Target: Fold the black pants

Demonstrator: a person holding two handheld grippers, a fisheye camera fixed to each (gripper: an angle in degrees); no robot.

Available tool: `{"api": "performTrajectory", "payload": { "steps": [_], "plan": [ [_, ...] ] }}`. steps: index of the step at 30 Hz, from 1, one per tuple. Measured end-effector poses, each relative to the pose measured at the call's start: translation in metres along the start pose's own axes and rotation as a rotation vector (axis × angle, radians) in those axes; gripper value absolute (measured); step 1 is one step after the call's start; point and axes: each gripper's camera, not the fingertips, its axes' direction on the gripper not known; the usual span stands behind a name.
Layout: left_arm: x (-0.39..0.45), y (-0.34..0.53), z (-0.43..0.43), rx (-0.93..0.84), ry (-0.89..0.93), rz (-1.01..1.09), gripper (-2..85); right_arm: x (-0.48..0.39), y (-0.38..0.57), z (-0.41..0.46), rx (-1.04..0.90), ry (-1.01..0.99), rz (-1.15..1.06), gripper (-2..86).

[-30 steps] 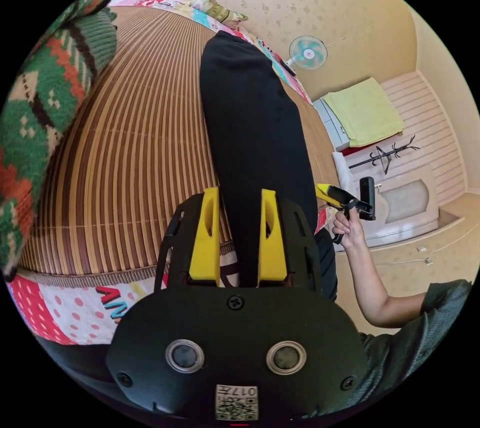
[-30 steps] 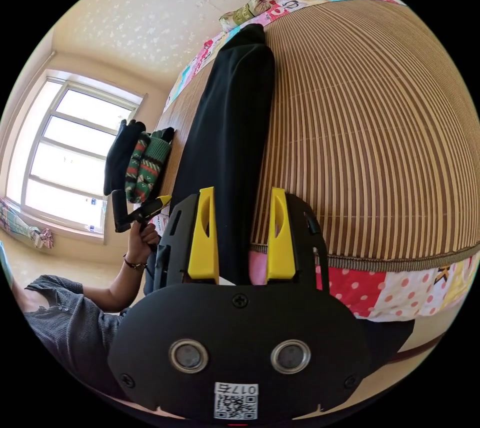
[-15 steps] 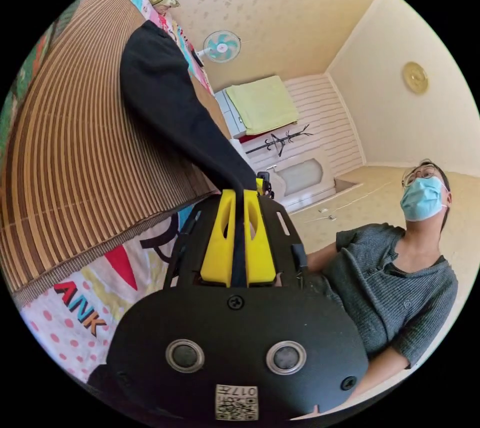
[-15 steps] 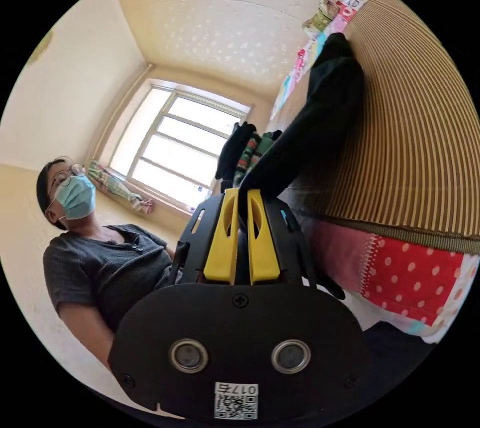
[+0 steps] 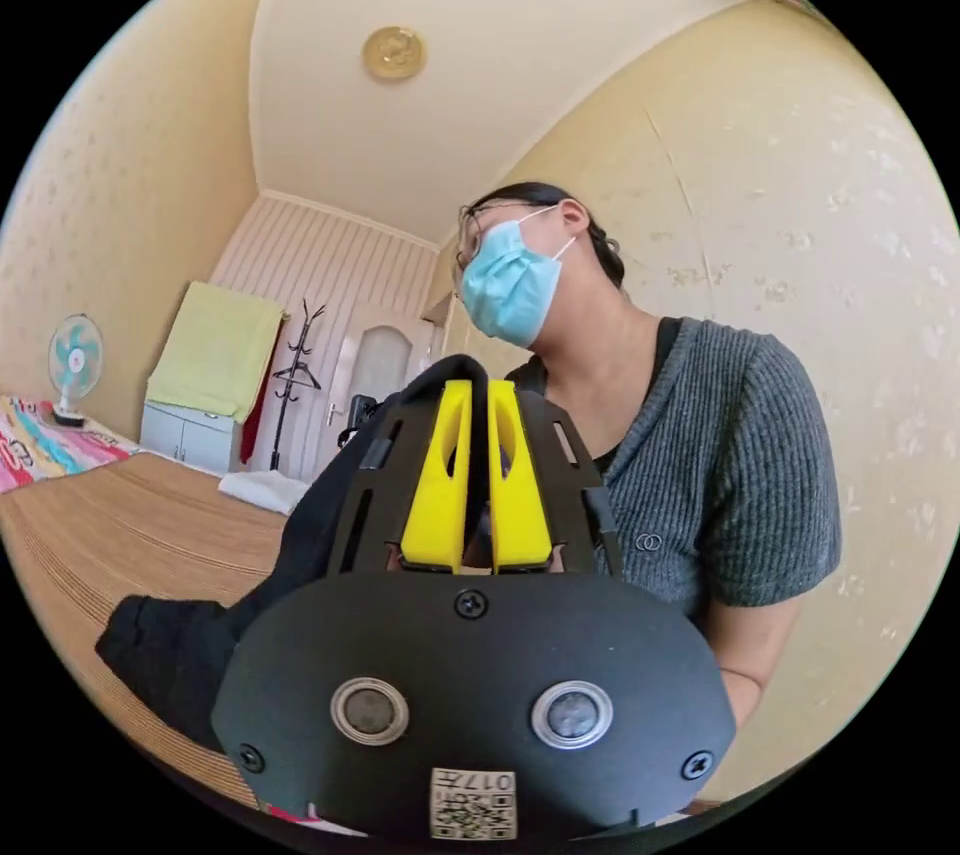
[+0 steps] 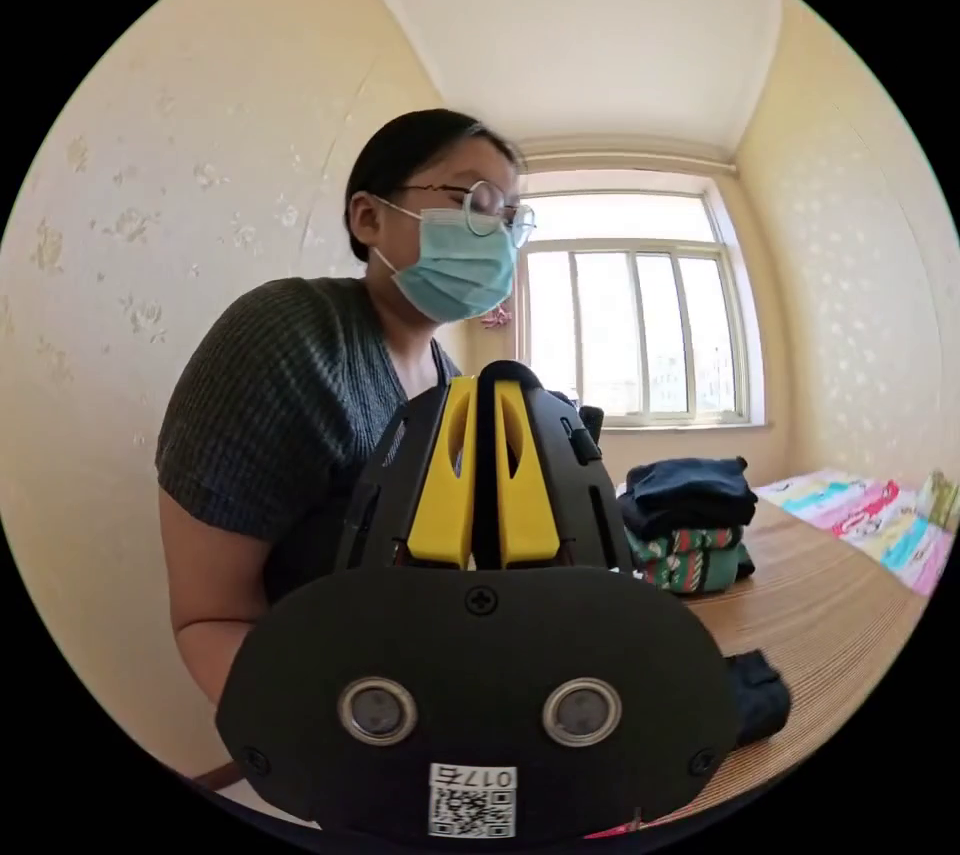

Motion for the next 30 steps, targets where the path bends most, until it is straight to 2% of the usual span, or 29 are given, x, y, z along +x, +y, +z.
{"api": "performTrajectory", "payload": {
  "steps": [2, 8, 14, 16, 18, 20, 23, 26, 28, 30],
  "plan": [
    [0.037, -0.024, 0.019, 0.000, 0.036, 0.086, 0.7, -0.037, -0.022, 0.013, -0.033, 0.012, -0.132, 2.3],
    [0.094, -0.076, 0.043, 0.047, 0.126, 0.229, 0.6, -0.076, -0.051, 0.038, -0.024, 0.011, -0.280, 2.1],
    [0.065, -0.092, 0.033, 0.096, 0.067, 0.227, 0.5, -0.049, -0.056, 0.038, 0.030, 0.044, -0.242, 1.9],
    [0.033, -0.089, 0.020, 0.117, -0.010, 0.171, 0.4, -0.031, -0.054, 0.031, 0.051, 0.094, -0.209, 1.9],
    [-0.027, -0.080, -0.015, 0.206, -0.223, -0.003, 0.5, -0.005, -0.054, 0.020, 0.065, 0.217, -0.114, 1.9],
    [-0.078, -0.081, -0.043, 0.222, -0.407, -0.111, 0.6, 0.042, -0.062, 0.011, 0.029, 0.430, 0.049, 1.9],
    [-0.170, -0.103, -0.074, 0.153, -0.700, -0.201, 0.7, 0.115, -0.087, 0.007, -0.040, 0.680, 0.234, 2.0],
    [-0.280, -0.136, -0.084, -0.012, -0.949, -0.200, 0.9, 0.189, -0.109, 0.004, -0.069, 0.882, 0.326, 2.0],
    [-0.354, -0.138, -0.101, -0.069, -1.013, -0.308, 1.2, 0.238, -0.112, -0.001, -0.085, 0.975, 0.446, 2.0],
    [-0.438, -0.102, -0.124, -0.138, -1.074, -0.485, 1.4, 0.281, -0.101, -0.004, -0.118, 1.042, 0.596, 2.1]
  ]
}}
